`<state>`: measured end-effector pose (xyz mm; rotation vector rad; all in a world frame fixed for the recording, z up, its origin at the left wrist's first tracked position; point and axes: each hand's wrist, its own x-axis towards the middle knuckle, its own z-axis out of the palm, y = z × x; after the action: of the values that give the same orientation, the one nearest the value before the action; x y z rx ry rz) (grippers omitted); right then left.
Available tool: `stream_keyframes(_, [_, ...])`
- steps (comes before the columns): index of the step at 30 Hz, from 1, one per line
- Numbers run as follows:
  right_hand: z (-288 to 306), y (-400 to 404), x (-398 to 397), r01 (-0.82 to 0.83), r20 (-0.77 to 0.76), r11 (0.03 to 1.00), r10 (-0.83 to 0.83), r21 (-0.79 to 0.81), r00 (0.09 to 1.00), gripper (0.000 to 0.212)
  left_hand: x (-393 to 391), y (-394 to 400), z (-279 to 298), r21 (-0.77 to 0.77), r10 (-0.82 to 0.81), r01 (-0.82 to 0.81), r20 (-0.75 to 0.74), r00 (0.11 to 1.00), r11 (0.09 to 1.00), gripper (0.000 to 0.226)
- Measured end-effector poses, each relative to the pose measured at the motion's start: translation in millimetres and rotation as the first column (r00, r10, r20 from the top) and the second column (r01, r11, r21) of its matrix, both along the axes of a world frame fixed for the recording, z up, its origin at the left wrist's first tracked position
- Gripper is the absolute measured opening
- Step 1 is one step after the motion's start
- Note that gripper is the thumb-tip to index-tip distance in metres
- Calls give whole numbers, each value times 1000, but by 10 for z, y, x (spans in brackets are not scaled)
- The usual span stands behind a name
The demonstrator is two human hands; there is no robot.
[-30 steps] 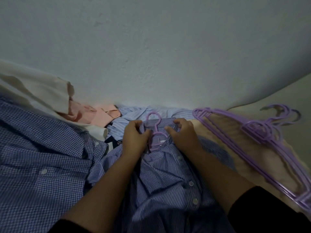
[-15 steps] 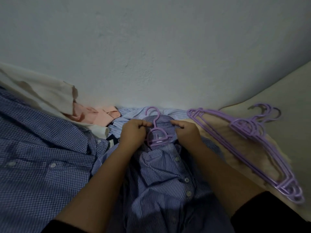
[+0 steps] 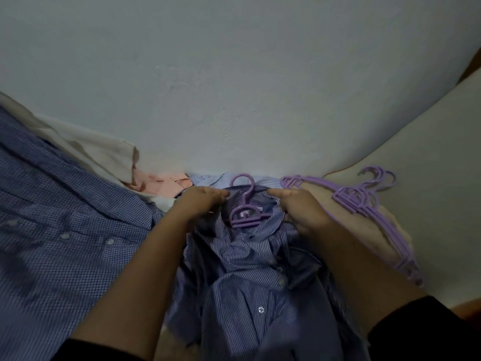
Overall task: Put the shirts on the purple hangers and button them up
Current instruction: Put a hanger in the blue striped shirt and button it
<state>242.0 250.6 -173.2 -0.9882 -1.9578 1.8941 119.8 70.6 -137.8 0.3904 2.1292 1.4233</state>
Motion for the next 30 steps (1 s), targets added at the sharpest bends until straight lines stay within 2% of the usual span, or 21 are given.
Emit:
stream_keyframes(2, [57,-46,68,5,-25,999,-6,-54,1000,22,34,-49,-19,37,-29,26,99,995,999,29])
stream_keyframes(3, [70,-64,91,3,-42,996,-7,-87,999,24,45,-81,-38,50,-61,55,149,987,997,34])
stream_keyframes(5, [79,-97,152,1,-68,984,-14,-179,998,45,61,-133,-82,81,-108,92,222,969,992,39])
stream_keyframes(7, [26,-78,174,-20,-104,974,-4,-227,995,37,80,-169,-81,128,-131,98,289,948,987,39])
stream_keyframes(11, [17,-30,197,0,-115,942,-41,-334,993,35,73,-271,-75,300,-152,-16,529,835,954,37])
stream_keyframes(14, [53,8,204,4,-121,869,-73,-494,990,24,-14,-308,-152,327,-102,-144,630,770,934,34])
stream_keyframes(16, [10,10,189,-35,-179,888,-54,-459,982,12,-57,-269,-224,325,-113,-93,562,819,941,24])
stream_keyframes(17, [-27,10,178,-66,-209,920,-17,-386,978,3,-77,-244,-264,312,-124,-44,497,859,949,28])
stream_keyframes(18, [-58,-6,174,-83,-214,955,21,-283,976,11,-93,-213,-307,271,-103,-14,411,906,962,36])
stream_keyframes(20, [-137,-10,152,-67,-154,998,63,-15,986,27,-100,-154,-368,133,-6,-13,140,990,991,36])
stream_keyframes(22, [-178,-17,130,3,-152,983,26,186,988,25,-112,-95,-416,-10,68,-71,-168,983,997,24])
stream_keyframes(23, [-202,-6,112,32,-173,963,16,269,985,19,-114,-67,-436,-40,88,-103,-267,960,994,20])
stream_keyframes(25, [-261,36,69,1,-143,909,65,418,988,16,-119,-26,-480,6,137,-144,-356,924,990,16])
stream_keyframes(27, [-348,73,27,-92,-73,865,147,493,986,20,-99,1,-510,86,158,-135,-373,914,987,13])
stream_keyframes(30, [-403,91,-48,-222,4,881,242,418,970,28,-85,23,-605,78,93,-70,-360,928,995,16])
